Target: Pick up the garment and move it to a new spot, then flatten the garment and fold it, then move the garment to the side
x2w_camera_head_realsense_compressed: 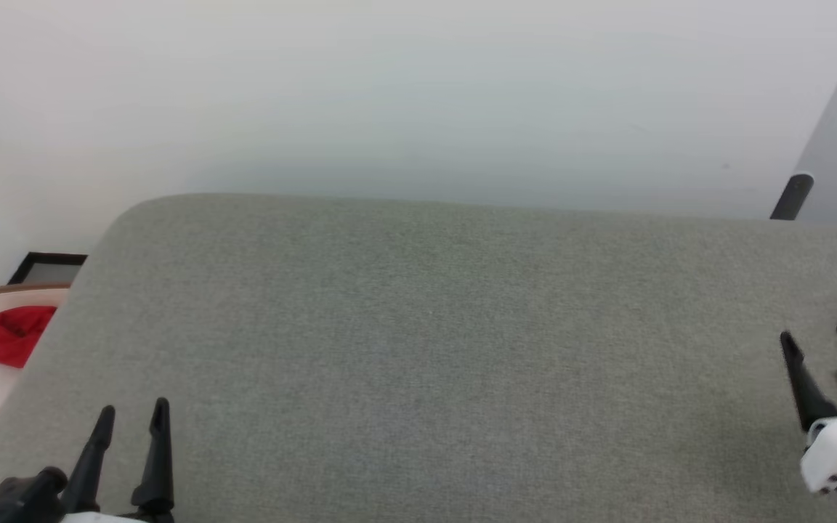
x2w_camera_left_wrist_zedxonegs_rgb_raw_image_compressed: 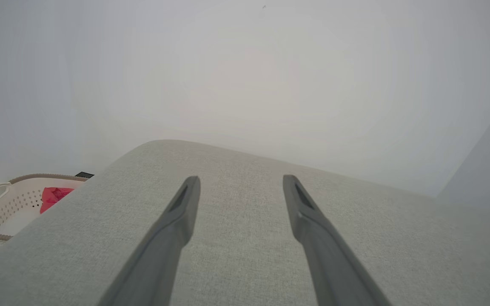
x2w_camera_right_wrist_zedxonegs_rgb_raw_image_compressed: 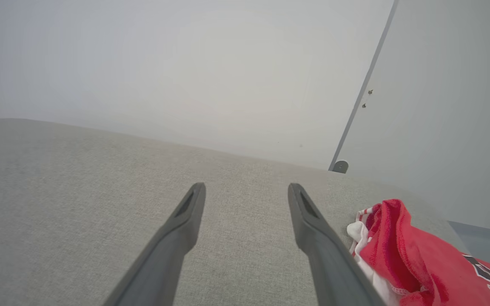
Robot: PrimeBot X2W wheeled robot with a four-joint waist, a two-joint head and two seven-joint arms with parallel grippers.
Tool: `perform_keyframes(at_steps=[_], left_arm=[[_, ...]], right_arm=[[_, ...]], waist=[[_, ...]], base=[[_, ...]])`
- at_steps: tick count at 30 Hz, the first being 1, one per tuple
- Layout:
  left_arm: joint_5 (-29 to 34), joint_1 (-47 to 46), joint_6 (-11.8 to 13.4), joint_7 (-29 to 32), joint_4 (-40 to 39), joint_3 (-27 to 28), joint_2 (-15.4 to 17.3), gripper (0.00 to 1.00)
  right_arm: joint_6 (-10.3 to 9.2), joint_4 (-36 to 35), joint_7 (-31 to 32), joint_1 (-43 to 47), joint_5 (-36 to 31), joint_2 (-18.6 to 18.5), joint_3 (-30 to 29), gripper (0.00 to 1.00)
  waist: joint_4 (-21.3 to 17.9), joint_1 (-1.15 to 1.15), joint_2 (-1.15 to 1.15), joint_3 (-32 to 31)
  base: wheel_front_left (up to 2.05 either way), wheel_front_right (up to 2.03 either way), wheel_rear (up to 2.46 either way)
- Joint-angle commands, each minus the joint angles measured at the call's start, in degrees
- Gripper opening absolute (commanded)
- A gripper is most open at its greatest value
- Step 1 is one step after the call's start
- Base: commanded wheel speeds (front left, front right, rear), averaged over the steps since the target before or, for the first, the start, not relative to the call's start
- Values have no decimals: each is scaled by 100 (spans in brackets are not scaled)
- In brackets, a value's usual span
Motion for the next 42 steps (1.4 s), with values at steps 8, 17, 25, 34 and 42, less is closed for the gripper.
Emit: perform_keyframes(at_steps=[8,17,25,34,42], left_arm=[[113,235,-11,-19,-49,183,-45,100],[161,346,-11,-19,-89,231,-74,100],[252,358,-12,-19,-10,84,-12,100],[416,290,-12,-19,45,-34,25,100],[433,303,-12,-19,42,-52,17,100]], right_arm=[[-9,-223,-312,787,-335,571,-461,100],[-9,-639,-422,1401,-644,976,-780,100],[-9,-1031,-365,1738,-836,1241,-892,100],[-9,-1164,-347,1816,-863,1290,-900,100],[-9,-1137,-373,1812,-875,1270,-895,100]], waist=[[173,0,0,-123],[223,0,0,-142],[193,0,0,-123],[143,0,0,-104],[131,0,0,-94]], base=[[0,0,0],[0,0,0],[0,0,0],[0,0,0],[0,0,0]])
